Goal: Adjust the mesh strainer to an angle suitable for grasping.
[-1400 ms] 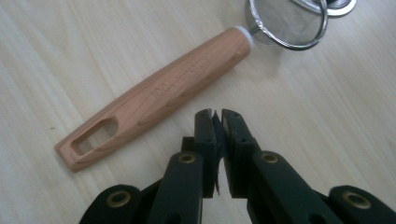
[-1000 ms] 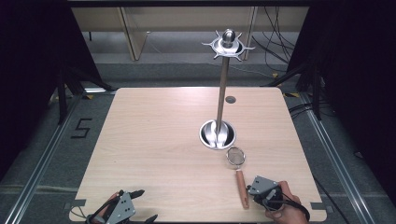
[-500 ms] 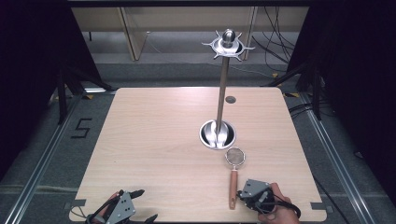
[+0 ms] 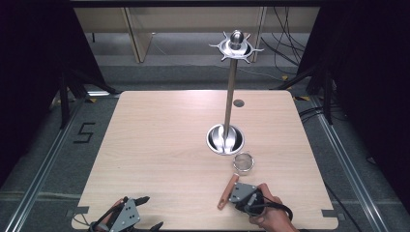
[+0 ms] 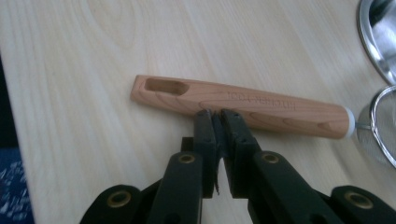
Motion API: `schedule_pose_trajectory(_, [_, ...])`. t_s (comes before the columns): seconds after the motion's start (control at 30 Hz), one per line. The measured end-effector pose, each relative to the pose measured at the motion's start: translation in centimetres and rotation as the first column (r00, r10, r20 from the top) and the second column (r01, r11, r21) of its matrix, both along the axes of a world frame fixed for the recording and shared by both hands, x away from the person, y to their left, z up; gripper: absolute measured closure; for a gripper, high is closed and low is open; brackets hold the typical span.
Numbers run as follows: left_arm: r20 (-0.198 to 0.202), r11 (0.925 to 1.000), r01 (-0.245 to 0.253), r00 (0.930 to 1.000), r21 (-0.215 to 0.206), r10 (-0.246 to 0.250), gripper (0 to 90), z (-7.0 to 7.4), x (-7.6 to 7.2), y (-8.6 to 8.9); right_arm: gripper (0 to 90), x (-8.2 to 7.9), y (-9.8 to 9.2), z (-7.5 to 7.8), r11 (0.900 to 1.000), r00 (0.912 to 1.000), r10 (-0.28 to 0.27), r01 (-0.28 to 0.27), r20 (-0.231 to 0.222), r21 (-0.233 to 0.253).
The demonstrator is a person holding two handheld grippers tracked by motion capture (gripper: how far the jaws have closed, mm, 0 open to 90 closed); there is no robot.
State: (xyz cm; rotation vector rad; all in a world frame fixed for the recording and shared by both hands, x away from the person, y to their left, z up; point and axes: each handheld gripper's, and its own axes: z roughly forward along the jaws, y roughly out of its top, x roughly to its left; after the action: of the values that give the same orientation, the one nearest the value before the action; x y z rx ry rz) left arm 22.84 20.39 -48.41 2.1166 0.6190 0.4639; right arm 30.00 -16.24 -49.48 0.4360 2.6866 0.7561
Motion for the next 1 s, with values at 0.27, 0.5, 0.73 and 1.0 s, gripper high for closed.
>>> schedule_pose_trajectory(0.27, [-0.004, 1.0, -0.003, 1.0, -0.006, 0.003, 15.1, 0.0, 0.0, 0.1, 84.3, 1.2, 3.0, -0.1, 1.0, 0.9998, 0.02, -0.02, -0.004, -0.019])
schedule_pose_trajectory(0.5, [-0.003, 0.9999, -0.005, 1.0, -0.01, 0.005, 15.1, -0.1, 0.0, 0.0, 83.9, 2.4, 4.8, -0.2, 0.998, 0.9977, 0.056, -0.054, 0.038, -0.041])
schedule_pose_trajectory(0.73, [-0.006, 1.0, -0.004, 1.0, -0.007, 0.004, 15.1, 0.0, -0.1, 0.1, 83.4, 3.4, 5.6, -0.4, 0.998, 0.9983, 0.052, -0.051, 0.027, -0.034])
schedule_pose_trajectory(1.0, [-0.007, 0.9999, -0.001, 1.0, -0.01, 0.001, 15.1, 0.0, -0.1, 0.1, 65.1, 3.8, 5.1, 1.0, 0.998, 0.9985, 0.052, -0.053, 0.014, 0.044])
